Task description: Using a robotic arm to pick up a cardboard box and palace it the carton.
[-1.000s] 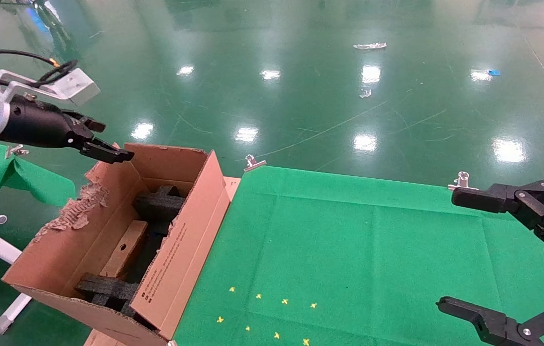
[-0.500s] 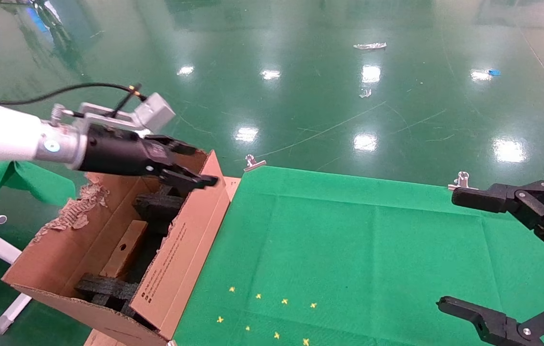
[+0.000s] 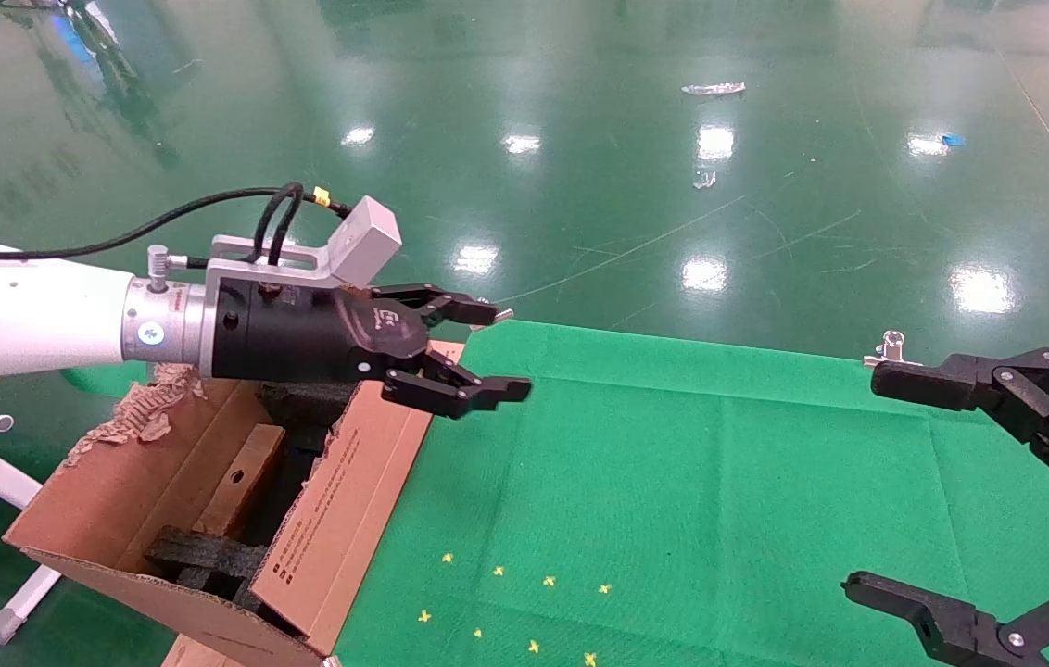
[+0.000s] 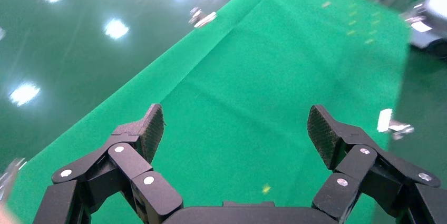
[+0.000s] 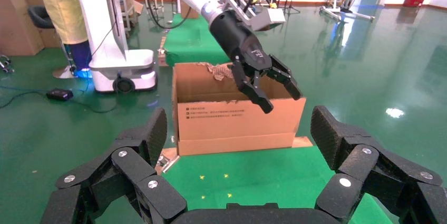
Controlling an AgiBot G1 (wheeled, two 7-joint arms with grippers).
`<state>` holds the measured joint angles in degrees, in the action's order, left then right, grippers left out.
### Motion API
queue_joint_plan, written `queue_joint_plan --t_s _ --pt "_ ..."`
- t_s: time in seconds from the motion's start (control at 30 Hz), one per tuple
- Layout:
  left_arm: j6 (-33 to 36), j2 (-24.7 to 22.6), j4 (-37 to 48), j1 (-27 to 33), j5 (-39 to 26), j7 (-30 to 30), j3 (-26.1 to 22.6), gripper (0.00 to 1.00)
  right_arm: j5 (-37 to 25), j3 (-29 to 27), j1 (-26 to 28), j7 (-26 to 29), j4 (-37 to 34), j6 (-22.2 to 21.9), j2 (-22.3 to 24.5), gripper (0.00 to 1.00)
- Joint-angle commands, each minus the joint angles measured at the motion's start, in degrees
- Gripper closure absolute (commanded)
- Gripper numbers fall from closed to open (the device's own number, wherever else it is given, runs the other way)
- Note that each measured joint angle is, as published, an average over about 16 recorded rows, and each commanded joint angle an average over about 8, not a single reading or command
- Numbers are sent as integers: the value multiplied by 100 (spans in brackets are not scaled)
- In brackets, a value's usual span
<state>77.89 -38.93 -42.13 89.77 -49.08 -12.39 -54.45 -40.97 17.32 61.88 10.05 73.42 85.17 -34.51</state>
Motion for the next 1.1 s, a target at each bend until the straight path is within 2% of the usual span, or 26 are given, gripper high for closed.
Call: queue_joint_plan --t_s 0.03,0.8,0.97,1.1 --pt "55 28 -223 -200 51 12 272 0 0 1 0 0 0 0 0 0" --pt "687 344 -2767 -2482 635 144 3381 0 5 7 2 -3 0 -3 3 0" --pt "789 393 -3179 -2850 728 166 3890 0 5 7 1 -4 -1 -4 3 0" --pt "829 411 -3327 -2987 767 175 4080 0 6 7 1 -5 -2 -5 3 0"
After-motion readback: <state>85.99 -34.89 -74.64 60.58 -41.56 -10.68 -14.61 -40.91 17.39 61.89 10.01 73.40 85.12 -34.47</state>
